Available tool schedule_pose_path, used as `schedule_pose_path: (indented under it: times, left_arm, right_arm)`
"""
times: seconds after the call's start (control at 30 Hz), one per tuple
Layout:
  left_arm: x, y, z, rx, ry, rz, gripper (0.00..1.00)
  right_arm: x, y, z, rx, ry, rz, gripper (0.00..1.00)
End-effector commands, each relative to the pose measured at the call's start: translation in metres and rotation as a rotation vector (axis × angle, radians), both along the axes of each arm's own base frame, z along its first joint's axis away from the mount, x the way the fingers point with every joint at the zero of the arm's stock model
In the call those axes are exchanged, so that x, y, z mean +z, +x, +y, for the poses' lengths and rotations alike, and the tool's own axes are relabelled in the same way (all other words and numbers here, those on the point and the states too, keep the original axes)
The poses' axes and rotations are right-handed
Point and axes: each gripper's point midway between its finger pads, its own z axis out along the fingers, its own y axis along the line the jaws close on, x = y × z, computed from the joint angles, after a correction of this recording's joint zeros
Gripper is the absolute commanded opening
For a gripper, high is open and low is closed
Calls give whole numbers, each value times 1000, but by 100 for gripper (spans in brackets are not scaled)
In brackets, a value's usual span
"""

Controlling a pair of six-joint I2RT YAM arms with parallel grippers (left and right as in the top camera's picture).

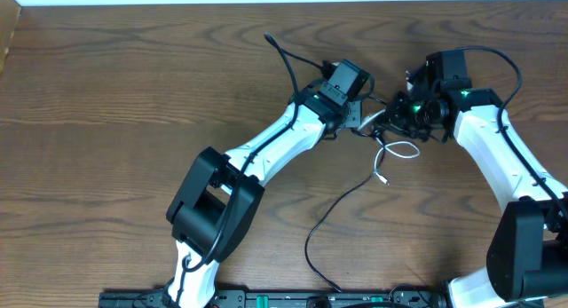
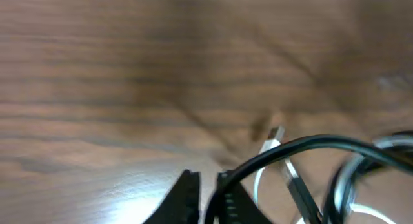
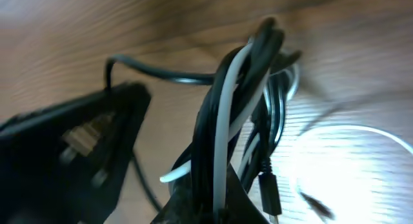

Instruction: Untangle cables

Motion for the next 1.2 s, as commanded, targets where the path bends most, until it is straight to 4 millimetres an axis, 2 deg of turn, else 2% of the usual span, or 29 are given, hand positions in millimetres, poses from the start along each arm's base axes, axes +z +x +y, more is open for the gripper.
schedule_pose_path:
  times: [0.0,0.07,0.2,0.33,0.47,0.63,0.73,0.8,0.87,0.93,1.03,1.1,1.17]
  left_arm:
    - [7,28,48,168,198,-139,8]
    - [8,30,64,206,262,-157,7]
    - [2,26,86,224,334,-114,7]
    - [-6,17,105,230,383,-48,7]
    - [-11,9,116,231,420,-4,7]
    - [-14,5,119,224,420,28,8]
    - [-17,2,111,186,384,53,7]
    - [-19,0,93,54,335,68,7]
    - [-16,-6,62,-157,243,76,7]
    - [-2,-16,36,-313,132,75,7]
    - [32,-33,8,-454,-33,58,7]
    - [59,-42,-3,-515,-125,34,7]
    - [83,-48,-6,-543,-189,9,7]
  right_arm:
    - [23,-8,27,121,173,-34,1]
    - [31,-8,30,142,227,-48,1]
    - [44,-1,23,132,312,-79,1]
    - [70,15,12,114,453,-153,1]
    - [81,27,-2,58,498,-176,1]
    - [95,30,-6,75,561,-216,1]
    - [92,33,-12,72,528,-239,1]
    - [83,33,-16,68,475,-244,1]
    - [72,31,-17,63,412,-230,1]
    - [58,29,-17,61,333,-211,3]
    - [50,23,-8,109,277,-211,24]
    - [50,20,1,154,271,-228,34]
    - [50,18,8,180,270,-233,37]
